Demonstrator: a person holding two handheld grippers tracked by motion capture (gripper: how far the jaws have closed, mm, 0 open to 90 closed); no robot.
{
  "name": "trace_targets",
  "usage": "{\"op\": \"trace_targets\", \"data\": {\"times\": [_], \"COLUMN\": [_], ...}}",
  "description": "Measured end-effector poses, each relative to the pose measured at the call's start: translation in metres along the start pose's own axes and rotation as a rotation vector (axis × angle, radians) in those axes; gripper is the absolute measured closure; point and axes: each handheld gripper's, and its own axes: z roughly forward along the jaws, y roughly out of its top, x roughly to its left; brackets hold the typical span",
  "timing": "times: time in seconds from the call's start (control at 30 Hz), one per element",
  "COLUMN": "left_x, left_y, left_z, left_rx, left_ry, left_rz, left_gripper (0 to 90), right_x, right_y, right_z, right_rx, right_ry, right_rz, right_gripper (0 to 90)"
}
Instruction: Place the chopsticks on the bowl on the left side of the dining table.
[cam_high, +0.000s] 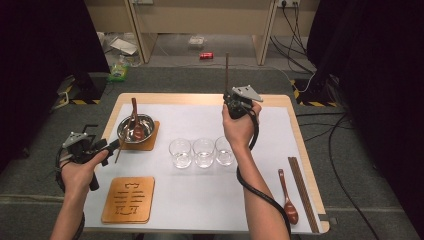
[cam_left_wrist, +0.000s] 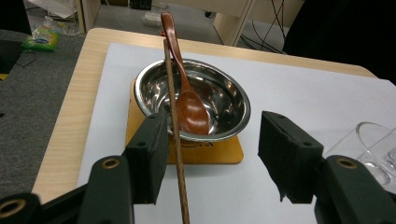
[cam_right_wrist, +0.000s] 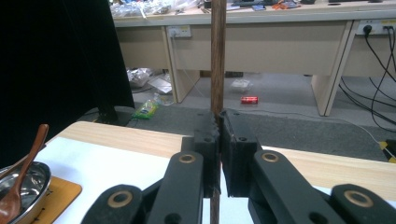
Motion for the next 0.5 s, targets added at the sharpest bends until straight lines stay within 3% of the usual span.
{"op": "trace_targets", "data": {"times": [0.5], "left_x": [-0.0003], "left_y": [-0.0003], "left_z": [0.0004], "left_rx": [0.0], "left_ry": [-0.001], "left_rz": [0.001], "left_gripper": [42.2], "right_x": [0.0088], "right_y": [-0.0005], "right_z": [0.0033], "right_rx": [-0.006], "right_ry": [0.022], "right_rz": [-0.004], "right_gripper": [85.7]}}
